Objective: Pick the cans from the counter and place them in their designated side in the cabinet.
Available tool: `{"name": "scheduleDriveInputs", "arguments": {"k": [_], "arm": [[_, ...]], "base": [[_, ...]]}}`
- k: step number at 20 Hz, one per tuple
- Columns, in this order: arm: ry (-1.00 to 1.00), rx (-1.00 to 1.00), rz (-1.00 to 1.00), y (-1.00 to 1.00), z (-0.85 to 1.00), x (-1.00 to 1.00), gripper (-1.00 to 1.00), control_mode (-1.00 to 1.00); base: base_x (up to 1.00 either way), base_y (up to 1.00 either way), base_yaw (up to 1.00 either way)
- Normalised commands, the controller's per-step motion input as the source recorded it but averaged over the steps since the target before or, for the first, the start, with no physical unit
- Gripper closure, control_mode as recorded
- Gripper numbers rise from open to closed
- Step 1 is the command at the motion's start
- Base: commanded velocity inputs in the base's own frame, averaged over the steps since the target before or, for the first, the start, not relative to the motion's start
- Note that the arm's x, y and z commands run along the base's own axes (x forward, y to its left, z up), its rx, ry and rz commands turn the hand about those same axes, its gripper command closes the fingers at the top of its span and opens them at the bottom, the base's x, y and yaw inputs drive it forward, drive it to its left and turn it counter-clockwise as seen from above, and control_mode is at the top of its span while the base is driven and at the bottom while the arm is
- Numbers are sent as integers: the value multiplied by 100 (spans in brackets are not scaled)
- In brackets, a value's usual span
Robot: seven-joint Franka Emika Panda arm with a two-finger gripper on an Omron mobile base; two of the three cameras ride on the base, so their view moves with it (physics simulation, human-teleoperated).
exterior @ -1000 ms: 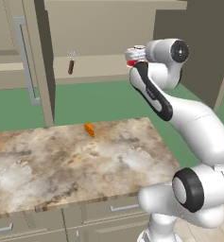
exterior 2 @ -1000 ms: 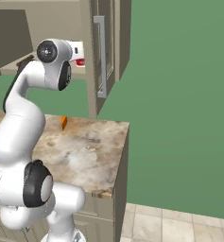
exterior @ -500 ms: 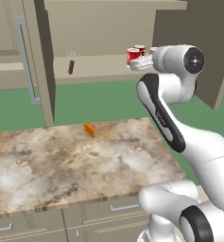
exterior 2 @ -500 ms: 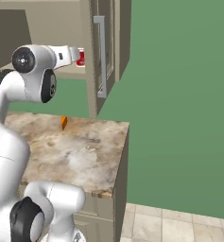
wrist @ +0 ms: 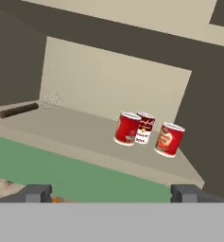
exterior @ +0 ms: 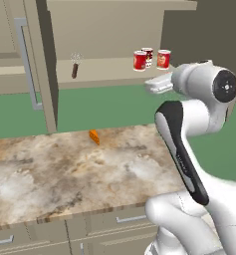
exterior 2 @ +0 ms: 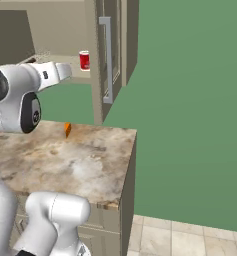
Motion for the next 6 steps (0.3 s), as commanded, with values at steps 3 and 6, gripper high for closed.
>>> {"name": "scheduleDriveInputs", "arguments": {"k": [3,6], "arm": [[0,-7,0,11,-23,-71,-100,-100],[6,-7,0,17,-26,-57,-100,-100]], "base": [[0,0,0],[0,0,0]]}}
